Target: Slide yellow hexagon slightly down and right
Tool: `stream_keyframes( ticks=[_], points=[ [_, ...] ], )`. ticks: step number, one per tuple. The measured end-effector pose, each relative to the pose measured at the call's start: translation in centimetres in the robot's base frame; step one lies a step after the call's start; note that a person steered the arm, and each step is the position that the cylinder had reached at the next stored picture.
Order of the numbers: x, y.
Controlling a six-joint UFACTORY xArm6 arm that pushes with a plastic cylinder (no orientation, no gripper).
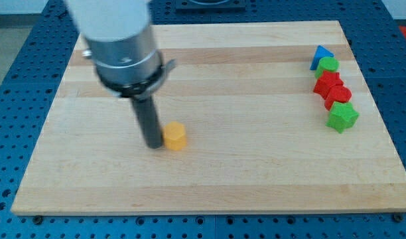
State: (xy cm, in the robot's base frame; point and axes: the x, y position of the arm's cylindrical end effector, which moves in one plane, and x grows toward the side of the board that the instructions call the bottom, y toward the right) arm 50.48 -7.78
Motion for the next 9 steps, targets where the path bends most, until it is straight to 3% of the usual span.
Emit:
stream_keyframes(
  ticks=[1, 3, 4, 6, 7, 9],
  points=[
    [-1.4, 4.3],
    [-1.9, 2.5],
    [-4.2, 2.7],
    [-4.2, 11.4],
    [-3.9, 12.1],
    [-5.8, 6.5]
  ],
)
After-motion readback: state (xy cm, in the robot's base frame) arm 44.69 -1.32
